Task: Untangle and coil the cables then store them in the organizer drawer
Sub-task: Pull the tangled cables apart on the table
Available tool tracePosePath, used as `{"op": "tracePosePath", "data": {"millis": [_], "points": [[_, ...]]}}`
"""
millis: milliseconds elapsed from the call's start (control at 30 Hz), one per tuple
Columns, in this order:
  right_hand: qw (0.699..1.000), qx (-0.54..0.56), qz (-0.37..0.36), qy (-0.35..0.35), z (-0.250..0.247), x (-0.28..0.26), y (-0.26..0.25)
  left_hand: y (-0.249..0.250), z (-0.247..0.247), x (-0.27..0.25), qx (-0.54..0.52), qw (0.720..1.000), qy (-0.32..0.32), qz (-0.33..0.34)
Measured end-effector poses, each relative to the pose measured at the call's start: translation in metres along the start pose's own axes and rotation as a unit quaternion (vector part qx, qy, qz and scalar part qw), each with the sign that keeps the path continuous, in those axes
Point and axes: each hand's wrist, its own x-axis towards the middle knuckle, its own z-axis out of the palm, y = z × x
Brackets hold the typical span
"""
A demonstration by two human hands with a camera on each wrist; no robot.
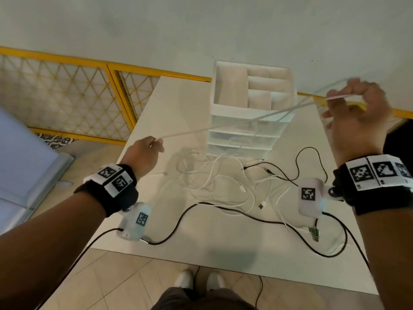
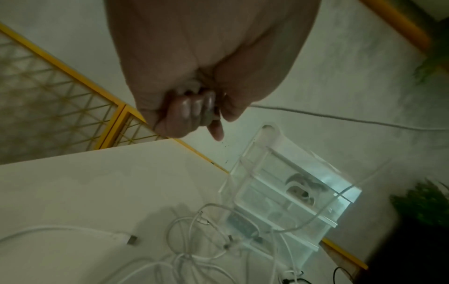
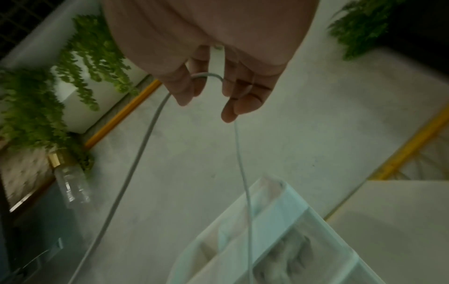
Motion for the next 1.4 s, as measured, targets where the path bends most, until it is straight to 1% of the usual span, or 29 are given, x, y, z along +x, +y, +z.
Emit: {"op": "tracePosePath", "data": {"millis": [33, 67, 100, 133, 167, 200, 233, 267, 300, 333, 400, 433, 500, 567, 633, 700, 733, 800, 867, 933, 967, 1000, 1067, 1100, 1133, 1167, 1233, 1267, 1400], "points": [[0.999, 0.019, -0.028, 0.004, 0.002, 0.002, -0.001, 0.002, -0.001, 0.003, 0.008, 1.000, -0.009, -0.014], [0.999, 0.018, -0.032, -0.003, 0.004, 0.003, -0.002, 0.004, -0.001, 0.004, 0.005, 0.999, -0.020, -0.027], [1.000, 0.000, -0.010, -0.019, 0.007, 0.003, -0.001, 0.004, -0.001, 0.005, -0.012, 0.999, -0.034, -0.039], [0.998, -0.036, 0.037, -0.048, 0.011, 0.003, 0.002, 0.004, 0.000, 0.003, -0.041, 0.997, -0.049, -0.048], [0.986, -0.073, 0.108, -0.100, 0.015, 0.002, 0.009, 0.003, 0.002, 0.004, -0.063, 0.995, -0.057, -0.048], [0.963, -0.097, 0.195, -0.156, 0.017, 0.000, 0.020, 0.001, 0.003, 0.004, -0.071, 0.995, -0.059, -0.040], [0.939, -0.108, 0.265, -0.191, 0.018, -0.001, 0.029, 0.000, 0.004, 0.004, -0.074, 0.995, -0.052, -0.029], [0.925, -0.113, 0.302, -0.199, 0.019, -0.001, 0.034, -0.001, 0.005, 0.004, -0.074, 0.996, -0.043, -0.022], [0.932, -0.121, 0.290, -0.179, 0.018, 0.004, 0.037, -0.001, 0.005, 0.004, -0.071, 0.997, -0.036, -0.021], [0.949, -0.134, 0.249, -0.142, 0.018, 0.012, 0.035, -0.001, 0.005, 0.003, -0.063, 0.997, -0.037, -0.022], [0.974, -0.146, 0.158, -0.072, 0.015, 0.033, 0.018, -0.002, 0.006, 0.000, -0.041, 0.997, -0.064, -0.021], [0.981, -0.127, 0.137, -0.053, 0.013, 0.042, 0.005, -0.003, 0.007, -0.002, -0.027, 0.997, -0.077, -0.017], [0.991, -0.045, 0.113, -0.048, 0.011, 0.060, -0.019, -0.005, 0.013, -0.005, -0.001, 0.995, -0.096, -0.010], [0.996, -0.003, 0.069, -0.049, 0.014, 0.072, -0.036, -0.003, 0.021, -0.006, 0.030, 0.993, -0.115, -0.009], [0.999, -0.007, 0.011, -0.050, 0.018, 0.079, -0.047, -0.002, 0.030, -0.003, 0.051, 0.987, -0.151, -0.011], [0.998, -0.033, -0.040, -0.047, 0.018, 0.083, -0.051, -0.003, 0.037, -0.002, 0.053, 0.982, -0.181, -0.028], [0.996, -0.038, -0.064, -0.048, 0.017, 0.085, -0.050, -0.003, 0.039, -0.003, 0.044, 0.981, -0.184, -0.036], [0.993, -0.048, -0.095, -0.049, 0.012, 0.085, -0.048, -0.003, 0.040, -0.006, 0.026, 0.986, -0.159, -0.051], [0.992, -0.083, -0.082, -0.042, 0.006, 0.083, -0.030, -0.001, 0.036, -0.012, 0.040, 0.990, -0.125, -0.058], [0.988, -0.153, -0.015, -0.033, 0.000, 0.085, 0.002, -0.001, 0.031, -0.018, 0.077, 0.990, -0.106, -0.058], [0.977, -0.200, 0.046, -0.054, -0.003, 0.087, 0.021, -0.002, 0.028, -0.020, 0.082, 0.989, -0.106, -0.060], [0.957, -0.243, 0.125, -0.097, -0.006, 0.087, 0.043, -0.003, 0.026, -0.021, 0.078, 0.989, -0.111, -0.060], [0.903, -0.279, 0.271, -0.181, -0.014, 0.082, 0.085, -0.006, 0.023, -0.023, 0.080, 0.988, -0.116, -0.059], [0.887, -0.264, 0.324, -0.196, -0.018, 0.078, 0.100, -0.008, 0.022, -0.023, 0.083, 0.988, -0.112, -0.059], [0.881, -0.231, 0.363, -0.198, -0.020, 0.075, 0.111, -0.009, 0.022, -0.023, 0.082, 0.989, -0.102, -0.063], [0.881, -0.187, 0.391, -0.189, -0.022, 0.074, 0.117, -0.012, 0.021, -0.023, 0.079, 0.991, -0.089, -0.066], [0.897, -0.105, 0.400, -0.157, -0.022, 0.083, 0.116, -0.015, 0.023, -0.024, 0.072, 0.992, -0.074, -0.070], [0.911, -0.082, 0.380, -0.136, -0.021, 0.092, 0.112, -0.015, 0.026, -0.025, 0.066, 0.992, -0.079, -0.067], [0.969, -0.066, 0.227, -0.069, -0.004, 0.132, 0.056, 0.000, 0.047, -0.027, 0.038, 0.989, -0.145, -0.013]]}}
